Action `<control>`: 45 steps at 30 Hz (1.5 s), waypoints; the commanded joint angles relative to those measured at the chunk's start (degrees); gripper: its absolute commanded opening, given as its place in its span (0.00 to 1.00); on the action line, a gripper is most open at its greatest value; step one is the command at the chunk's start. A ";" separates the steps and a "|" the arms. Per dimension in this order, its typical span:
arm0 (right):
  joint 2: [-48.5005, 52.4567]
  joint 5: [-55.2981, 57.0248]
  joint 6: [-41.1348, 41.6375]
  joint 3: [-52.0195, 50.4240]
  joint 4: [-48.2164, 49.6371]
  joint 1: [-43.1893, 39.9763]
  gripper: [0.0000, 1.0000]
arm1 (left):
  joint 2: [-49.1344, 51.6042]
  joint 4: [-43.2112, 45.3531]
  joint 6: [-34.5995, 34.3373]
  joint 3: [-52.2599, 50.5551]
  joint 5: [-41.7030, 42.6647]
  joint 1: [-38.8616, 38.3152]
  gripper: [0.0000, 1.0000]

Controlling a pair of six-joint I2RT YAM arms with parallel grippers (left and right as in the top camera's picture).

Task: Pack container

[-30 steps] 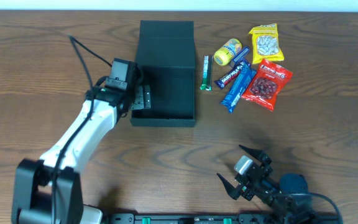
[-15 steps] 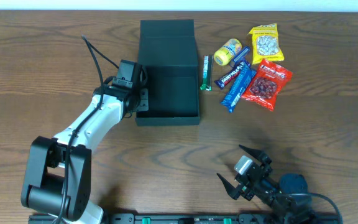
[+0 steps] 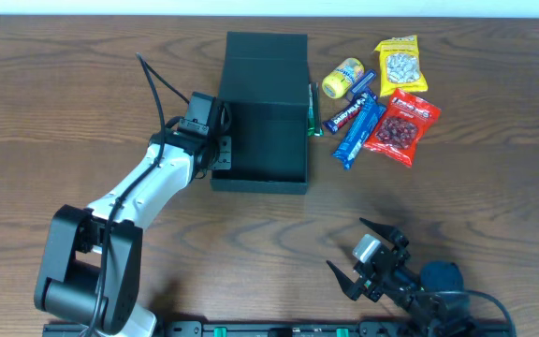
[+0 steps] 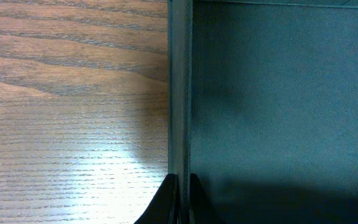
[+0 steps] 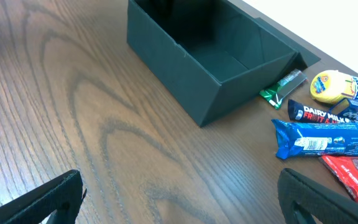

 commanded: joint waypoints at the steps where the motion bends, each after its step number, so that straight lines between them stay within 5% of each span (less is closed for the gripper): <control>1: -0.31 -0.20 0.70 -0.17 -0.02 -0.37 0.99 | -0.02 0.26 -0.94 -0.09 0.42 0.04 0.06; 5: -0.31 -0.20 0.70 -0.17 -0.02 -0.37 0.99 | -0.02 0.24 -2.49 -0.09 0.44 0.04 0.07; 6: -0.31 -0.20 0.70 -0.17 -0.02 -0.37 0.99 | -0.02 0.22 -2.91 -0.09 0.46 0.04 0.32; 8: -0.31 -0.20 0.70 -0.17 -0.02 -0.37 0.99 | -0.04 0.22 -3.15 -0.09 0.57 0.04 0.99; 16: -0.31 -0.20 0.70 -0.17 -0.02 -0.37 0.99 | -2.84 -3.52 -5.46 1.14 0.59 0.13 0.95; 24: -0.31 -0.20 0.70 -0.17 -0.02 -0.37 0.99 | -17.05 -5.81 -5.38 1.57 0.42 0.13 0.95; 37: -0.31 -1.86 1.09 -0.17 1.79 -0.37 0.99 | -31.15 -17.79 1.09 1.57 -4.39 0.13 0.95; 39: -0.31 -8.35 6.05 -0.17 6.29 -0.37 0.99 | -31.50 -20.39 1.31 1.57 -4.52 0.13 0.95; 43: -0.31 -18.14 35.34 -0.17 13.84 -0.37 0.99 | -31.50 -23.34 1.27 1.55 -4.48 0.13 0.95; 45: -0.31 -18.01 43.69 -0.17 14.80 -0.37 0.99 | -31.50 -24.02 1.27 1.55 -4.44 0.13 0.95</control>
